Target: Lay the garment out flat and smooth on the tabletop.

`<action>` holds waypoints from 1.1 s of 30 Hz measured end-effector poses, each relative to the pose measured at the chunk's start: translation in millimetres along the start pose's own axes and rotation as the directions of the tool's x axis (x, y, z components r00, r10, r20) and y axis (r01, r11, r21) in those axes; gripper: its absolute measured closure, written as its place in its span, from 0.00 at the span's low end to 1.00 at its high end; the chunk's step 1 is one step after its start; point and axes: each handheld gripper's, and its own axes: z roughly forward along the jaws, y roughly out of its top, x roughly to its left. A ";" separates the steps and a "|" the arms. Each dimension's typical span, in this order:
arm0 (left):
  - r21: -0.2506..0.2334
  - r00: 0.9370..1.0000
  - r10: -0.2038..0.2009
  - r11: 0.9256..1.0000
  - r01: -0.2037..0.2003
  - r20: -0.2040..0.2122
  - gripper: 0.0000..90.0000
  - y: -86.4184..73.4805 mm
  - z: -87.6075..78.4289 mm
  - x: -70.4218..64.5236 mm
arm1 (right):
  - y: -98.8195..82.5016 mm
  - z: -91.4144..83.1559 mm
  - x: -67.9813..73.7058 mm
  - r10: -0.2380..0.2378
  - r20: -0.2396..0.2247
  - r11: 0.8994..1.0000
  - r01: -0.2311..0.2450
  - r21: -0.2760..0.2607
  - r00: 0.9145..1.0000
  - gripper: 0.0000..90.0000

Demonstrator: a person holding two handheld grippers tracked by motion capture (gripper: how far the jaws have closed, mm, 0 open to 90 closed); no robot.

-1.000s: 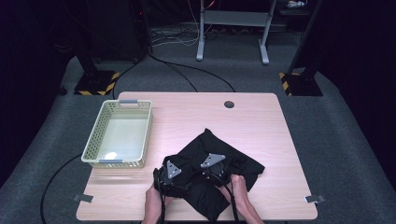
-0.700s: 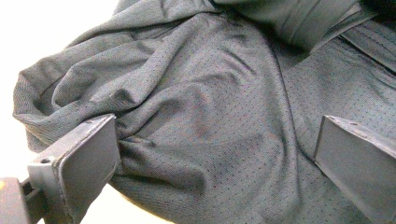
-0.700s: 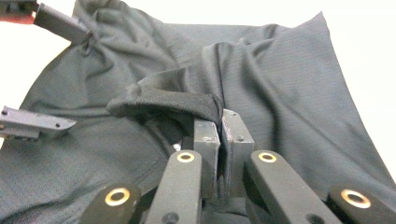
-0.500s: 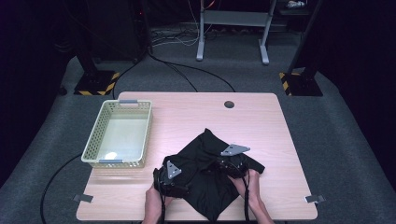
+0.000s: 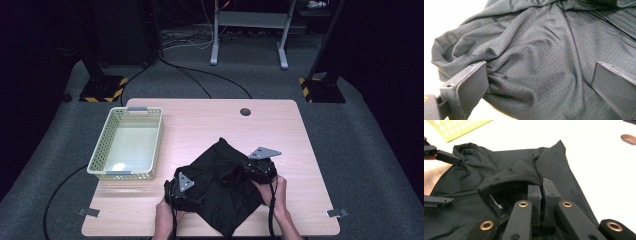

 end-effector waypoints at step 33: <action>-0.004 1.000 -0.001 1.000 0.001 0.000 0.02 -0.2 -0.2 0.2 | 19.9 -25.7 -43.5 0.054 0.096 0.997 -0.048 -0.061 0.994 0.96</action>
